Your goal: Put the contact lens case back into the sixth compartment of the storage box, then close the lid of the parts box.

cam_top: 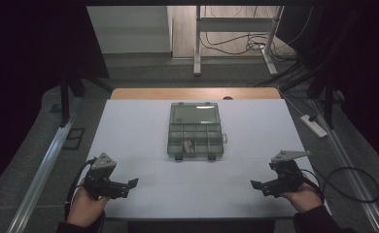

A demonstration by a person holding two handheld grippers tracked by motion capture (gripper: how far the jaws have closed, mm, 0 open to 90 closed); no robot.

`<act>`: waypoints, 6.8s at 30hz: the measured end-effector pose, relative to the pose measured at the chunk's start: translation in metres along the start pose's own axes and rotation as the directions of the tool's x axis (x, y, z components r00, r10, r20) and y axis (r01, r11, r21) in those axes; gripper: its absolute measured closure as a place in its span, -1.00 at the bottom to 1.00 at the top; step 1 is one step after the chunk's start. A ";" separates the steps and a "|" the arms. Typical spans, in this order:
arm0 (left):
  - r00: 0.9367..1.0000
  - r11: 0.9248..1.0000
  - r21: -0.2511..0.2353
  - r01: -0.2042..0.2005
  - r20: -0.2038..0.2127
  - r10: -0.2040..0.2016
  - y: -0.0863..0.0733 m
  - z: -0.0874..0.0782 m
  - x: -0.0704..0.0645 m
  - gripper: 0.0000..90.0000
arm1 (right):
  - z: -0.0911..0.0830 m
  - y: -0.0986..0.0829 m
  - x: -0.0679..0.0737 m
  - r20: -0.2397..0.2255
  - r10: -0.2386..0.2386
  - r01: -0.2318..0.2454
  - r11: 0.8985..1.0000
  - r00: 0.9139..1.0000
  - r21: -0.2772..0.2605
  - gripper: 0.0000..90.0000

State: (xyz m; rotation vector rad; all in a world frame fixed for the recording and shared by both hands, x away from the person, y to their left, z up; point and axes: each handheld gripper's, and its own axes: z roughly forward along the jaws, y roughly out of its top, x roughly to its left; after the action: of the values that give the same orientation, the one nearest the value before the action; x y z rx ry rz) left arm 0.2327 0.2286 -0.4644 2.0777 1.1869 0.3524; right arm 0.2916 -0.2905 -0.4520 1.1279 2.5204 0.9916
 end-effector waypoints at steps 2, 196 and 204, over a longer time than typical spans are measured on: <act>1.000 1.000 0.000 0.000 -0.001 0.000 0.000 0.000 0.000 -0.99 | -0.003 -0.002 -0.001 0.007 0.012 -0.012 1.000 1.000 -0.002 -1.00; 0.983 0.988 0.078 -0.137 0.131 0.126 0.138 0.181 0.044 -1.00 | 0.209 0.204 -0.095 0.118 0.118 -0.138 0.974 0.986 0.182 -1.00; 0.981 0.987 0.077 -0.142 0.141 0.130 0.137 0.182 0.042 -1.00 | 0.220 0.209 -0.096 0.138 0.110 -0.137 0.970 0.984 0.202 -1.00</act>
State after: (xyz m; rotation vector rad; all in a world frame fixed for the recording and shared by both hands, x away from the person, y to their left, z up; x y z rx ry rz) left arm 0.4419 0.1380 -0.5031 2.2267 0.9983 0.2227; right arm 0.5753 -0.1504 -0.4888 1.3760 2.5248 0.6658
